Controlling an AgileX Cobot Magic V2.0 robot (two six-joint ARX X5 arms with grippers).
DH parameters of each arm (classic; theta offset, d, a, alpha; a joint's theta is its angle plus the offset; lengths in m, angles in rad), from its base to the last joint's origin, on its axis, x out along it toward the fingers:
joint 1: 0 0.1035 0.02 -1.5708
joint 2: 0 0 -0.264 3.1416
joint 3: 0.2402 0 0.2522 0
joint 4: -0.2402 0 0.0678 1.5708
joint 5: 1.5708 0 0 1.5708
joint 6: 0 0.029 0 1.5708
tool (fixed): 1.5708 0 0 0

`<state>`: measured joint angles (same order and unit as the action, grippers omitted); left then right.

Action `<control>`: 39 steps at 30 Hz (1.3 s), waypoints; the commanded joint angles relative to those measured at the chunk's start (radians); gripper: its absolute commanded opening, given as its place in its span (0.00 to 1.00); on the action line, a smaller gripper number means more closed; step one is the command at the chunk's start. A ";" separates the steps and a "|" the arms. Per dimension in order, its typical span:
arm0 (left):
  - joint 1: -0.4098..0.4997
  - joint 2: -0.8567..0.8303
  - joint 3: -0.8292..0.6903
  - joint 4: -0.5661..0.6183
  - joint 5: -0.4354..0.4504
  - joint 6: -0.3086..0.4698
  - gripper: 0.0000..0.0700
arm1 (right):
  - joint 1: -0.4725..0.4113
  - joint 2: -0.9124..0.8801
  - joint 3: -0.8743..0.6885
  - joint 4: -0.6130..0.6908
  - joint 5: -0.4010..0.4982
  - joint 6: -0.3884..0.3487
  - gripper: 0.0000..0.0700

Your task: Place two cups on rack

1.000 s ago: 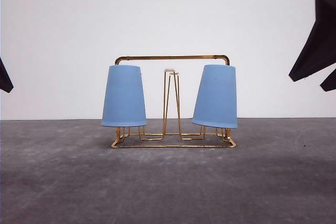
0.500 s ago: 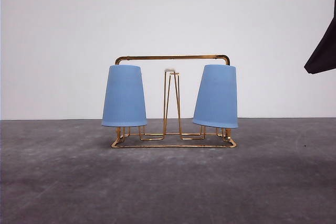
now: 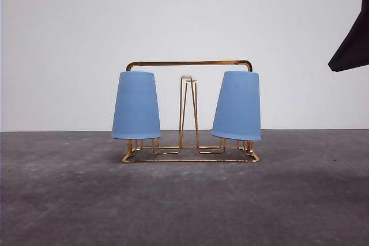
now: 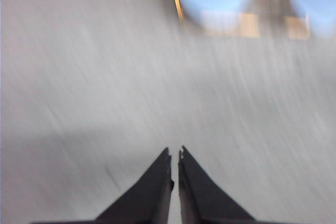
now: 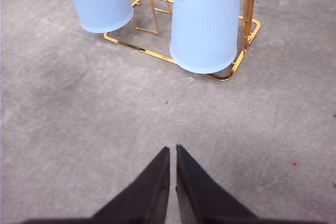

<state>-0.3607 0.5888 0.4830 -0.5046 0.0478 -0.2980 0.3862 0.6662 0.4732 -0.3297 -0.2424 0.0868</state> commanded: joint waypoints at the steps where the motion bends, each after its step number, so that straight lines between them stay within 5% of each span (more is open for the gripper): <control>1: 0.023 -0.080 -0.079 0.078 -0.034 0.066 0.00 | 0.006 0.005 0.004 0.013 0.000 0.009 0.03; 5: 0.107 -0.308 -0.244 0.190 -0.053 0.120 0.00 | 0.006 0.005 0.004 0.016 0.000 0.010 0.02; 13: 0.269 -0.588 -0.396 0.165 -0.052 0.229 0.00 | 0.006 0.005 0.004 0.016 0.000 0.009 0.03; 20: 0.285 -0.586 -0.471 0.317 -0.052 0.291 0.00 | 0.006 0.005 0.004 0.023 0.000 0.009 0.03; 39: 0.286 -0.586 -0.470 0.318 -0.051 0.274 0.00 | 0.006 0.005 0.004 0.072 0.000 0.010 0.02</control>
<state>-0.0761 0.0044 0.0269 -0.1829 -0.0029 -0.0372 0.3862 0.6662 0.4732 -0.2703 -0.2422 0.0868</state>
